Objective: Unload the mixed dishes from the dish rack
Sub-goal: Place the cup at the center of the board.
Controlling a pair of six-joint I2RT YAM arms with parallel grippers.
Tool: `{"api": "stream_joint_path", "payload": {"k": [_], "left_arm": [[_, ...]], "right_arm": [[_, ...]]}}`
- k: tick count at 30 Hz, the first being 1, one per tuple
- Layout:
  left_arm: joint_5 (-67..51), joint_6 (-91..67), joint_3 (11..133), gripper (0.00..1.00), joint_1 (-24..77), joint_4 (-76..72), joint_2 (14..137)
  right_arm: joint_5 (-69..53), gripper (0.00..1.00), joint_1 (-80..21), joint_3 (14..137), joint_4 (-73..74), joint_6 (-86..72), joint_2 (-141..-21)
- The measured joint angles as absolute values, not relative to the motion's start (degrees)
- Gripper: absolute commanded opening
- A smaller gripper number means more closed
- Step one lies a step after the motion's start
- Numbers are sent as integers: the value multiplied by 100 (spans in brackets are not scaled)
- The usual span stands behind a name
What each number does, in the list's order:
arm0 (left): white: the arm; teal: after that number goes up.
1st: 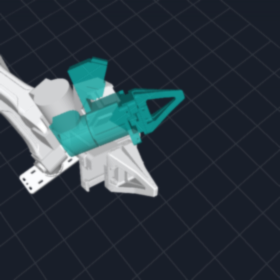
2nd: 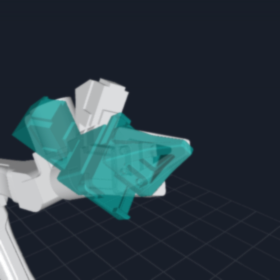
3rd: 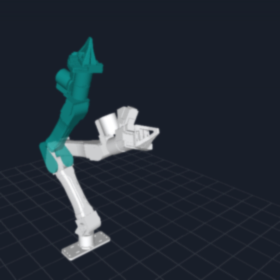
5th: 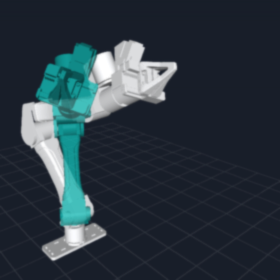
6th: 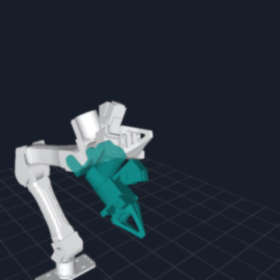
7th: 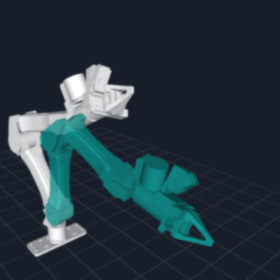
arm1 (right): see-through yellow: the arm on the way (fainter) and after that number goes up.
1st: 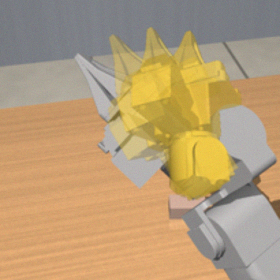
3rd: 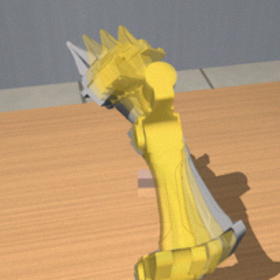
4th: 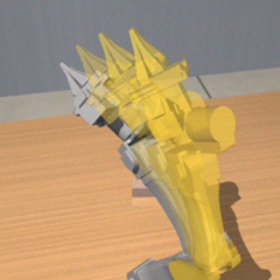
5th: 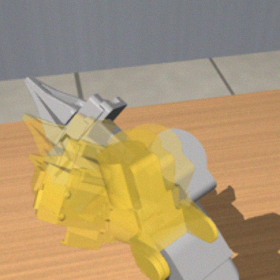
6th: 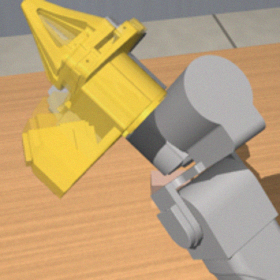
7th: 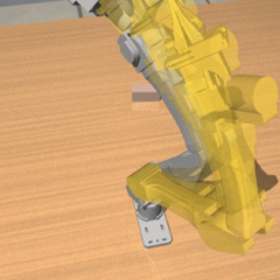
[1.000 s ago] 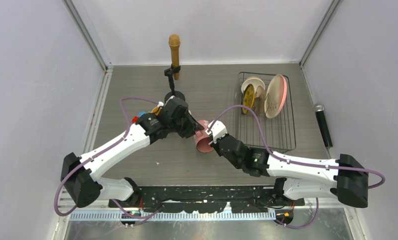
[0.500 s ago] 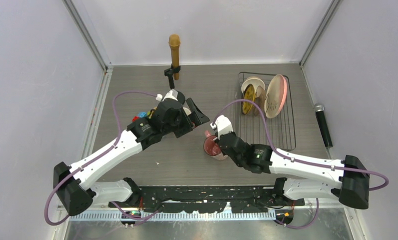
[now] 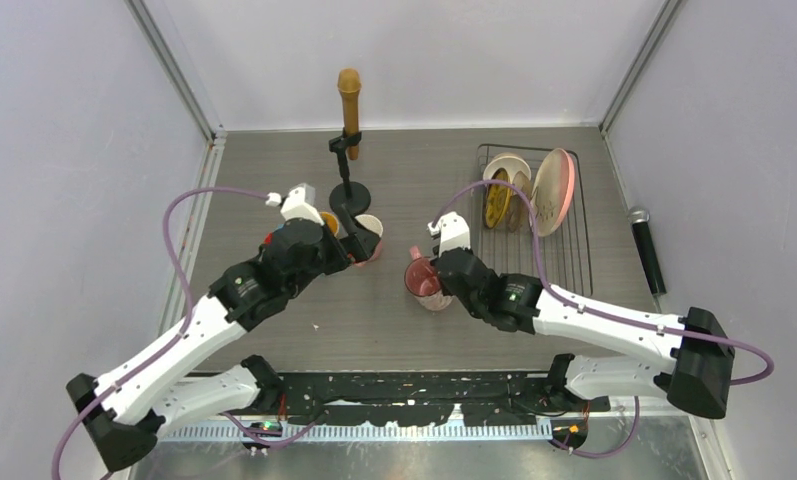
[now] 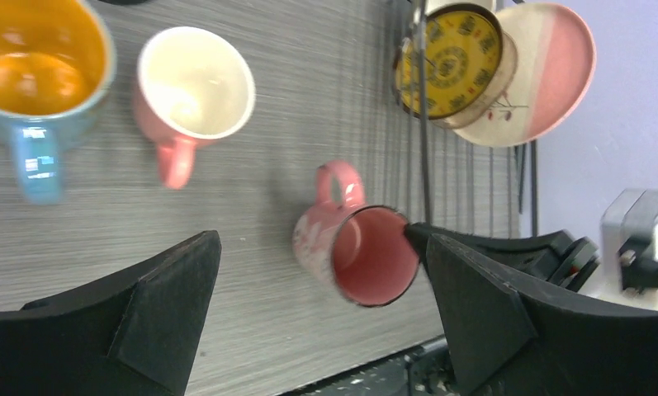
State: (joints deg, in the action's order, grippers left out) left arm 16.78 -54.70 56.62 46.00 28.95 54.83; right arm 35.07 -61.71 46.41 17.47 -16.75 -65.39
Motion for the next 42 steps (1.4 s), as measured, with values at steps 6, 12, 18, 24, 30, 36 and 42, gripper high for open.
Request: {"api": "stream_joint_path", "payload": {"k": [6,12,18,24,30,36,42], "left_arm": [[2565,-5179,4980,100,4598,3052,4471],[3083,-4998,4713,100,4593,3212,3979],[3444,-4897,4692,100,4578,3422,3898],[3562,-4858,4685,100,4576,3531,3896],[3586,-4836,4665,100,4576,3603,3813],[3597,-4772,4648,100,4576,3632,3684],[3599,-4753,4635,100,4574,3636,3627]], "right_arm": [[3367,0,-5684,4641,1160,-1688,-6899],[3245,0,-5218,4644,137,-1494,-7575],[3120,0,-4845,4772,-814,-1160,-8182],[2932,0,-4504,5013,-1402,-1059,-8718],[2803,0,-4346,5319,-1826,-1070,-9227],[2635,0,-4209,5599,-2086,-1282,-9651],[2530,4,-4104,5970,-2206,-1507,-10110]]}}
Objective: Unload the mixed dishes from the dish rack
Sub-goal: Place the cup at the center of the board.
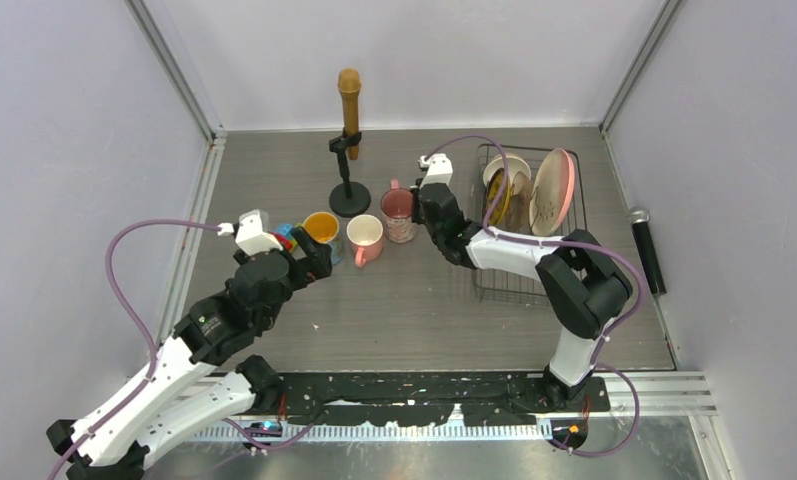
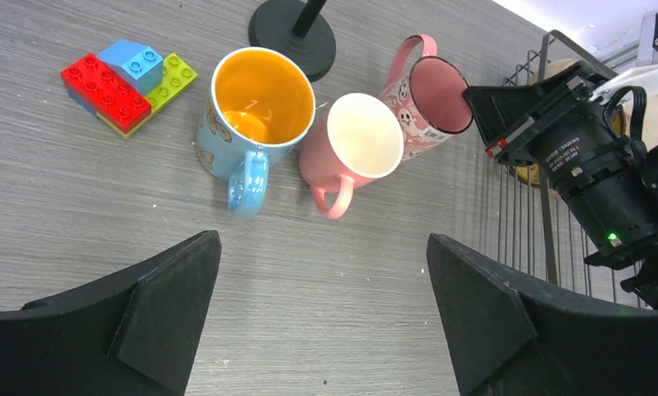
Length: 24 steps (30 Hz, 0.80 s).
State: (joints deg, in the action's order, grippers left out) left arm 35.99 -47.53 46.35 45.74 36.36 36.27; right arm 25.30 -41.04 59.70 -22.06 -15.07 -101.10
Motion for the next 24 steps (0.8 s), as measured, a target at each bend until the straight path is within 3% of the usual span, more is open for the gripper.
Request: {"api": "stream_joint_path", "payload": {"k": [9,19,21,24], "left_arm": [[3590,-4722,4615,100,4574,3632,3680],[3496,-4635,4615,100,4574,3627,3802],[3481,-4611,4615,100,4574,3625,3806],[3461,-4595,4615,100,4574,3621,3828]], "right_arm": [[2403,28,-4058,6230,-2268,-1756,-10383],[2436,88,-4053,6281,-1933,-1984,-10291],[2495,97,-4053,6281,-1763,-2069,-10121],[2569,99,-4053,6281,-1614,-2137,-9719]]}}
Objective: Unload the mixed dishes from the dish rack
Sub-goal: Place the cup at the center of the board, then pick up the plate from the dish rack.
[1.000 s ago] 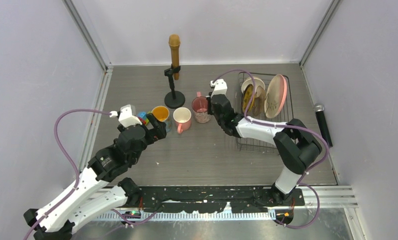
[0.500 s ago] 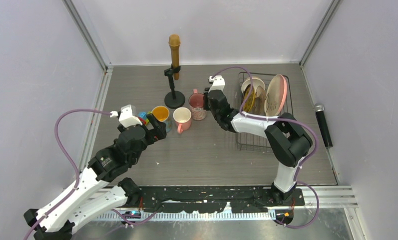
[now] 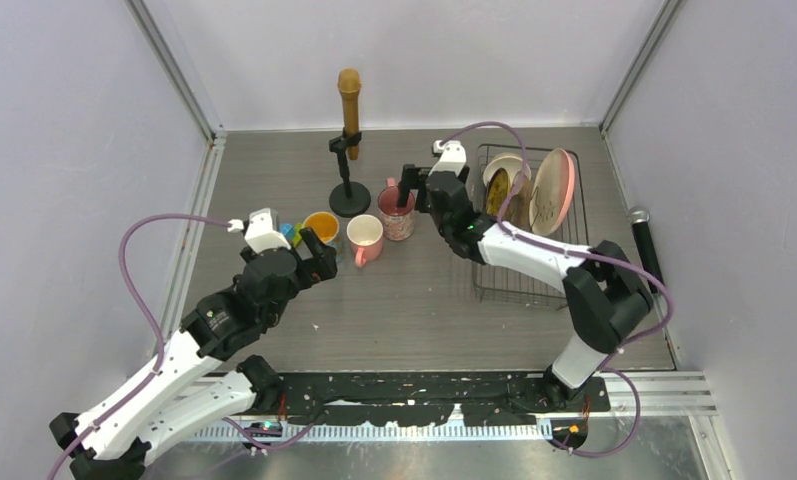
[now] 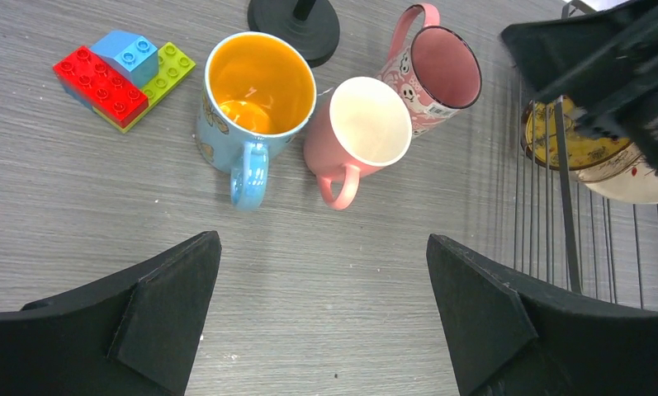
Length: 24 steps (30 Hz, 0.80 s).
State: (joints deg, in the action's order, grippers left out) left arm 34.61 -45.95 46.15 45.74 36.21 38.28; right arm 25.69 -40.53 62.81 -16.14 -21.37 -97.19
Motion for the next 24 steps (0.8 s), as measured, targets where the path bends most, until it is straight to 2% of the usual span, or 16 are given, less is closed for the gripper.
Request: {"api": "stream_joint_path", "payload": {"k": [8,15,19,24], "left_arm": [[3435,-4517,4604,100,4574,3540,3885],[3330,-4434,4604,100,4574,3452,4049],[3262,-4425,4602,100,4574,3356,4209],[3135,-4392,4604,100,4574,3310,4375]], "right_arm": [[3057,99,-4051,6318,-714,-2139,-8482],[4187,99,-3883,6547,827,-2088,-7843],[4622,99,-3321,6608,1761,-2143,-7502],[4534,99,-2268,6698,2475,-2342,-7284]]}}
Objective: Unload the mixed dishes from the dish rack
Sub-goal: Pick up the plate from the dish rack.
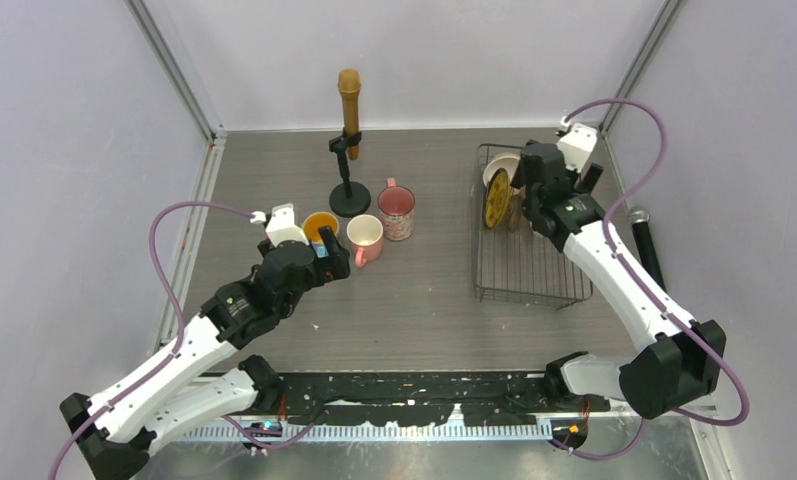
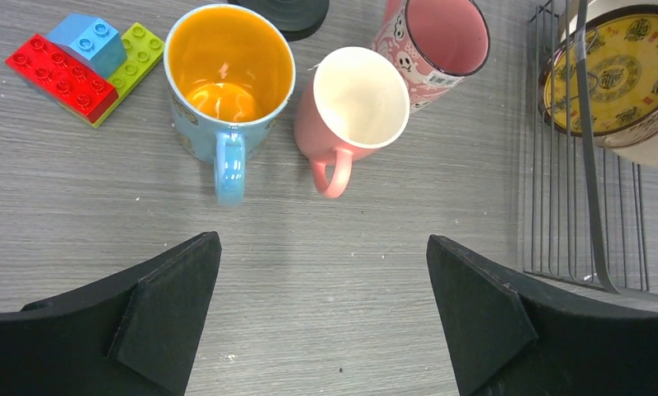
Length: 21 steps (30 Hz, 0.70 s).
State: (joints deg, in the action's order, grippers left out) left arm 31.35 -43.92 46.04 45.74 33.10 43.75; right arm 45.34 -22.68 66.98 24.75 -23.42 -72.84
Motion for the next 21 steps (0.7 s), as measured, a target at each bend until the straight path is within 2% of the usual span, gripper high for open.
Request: {"api": "stream_joint_path", "payload": {"k": [11,21], "left_arm": [[2965,-4303,4602,100,4574,3280,4567],[2926,-4300,4602,99,4574,3280,4571]], "right_arm": [[4016,90,-972,6694,2611,-2344,-7282],[3323,75,-484,6676,2071,-2200,-8182]]}}
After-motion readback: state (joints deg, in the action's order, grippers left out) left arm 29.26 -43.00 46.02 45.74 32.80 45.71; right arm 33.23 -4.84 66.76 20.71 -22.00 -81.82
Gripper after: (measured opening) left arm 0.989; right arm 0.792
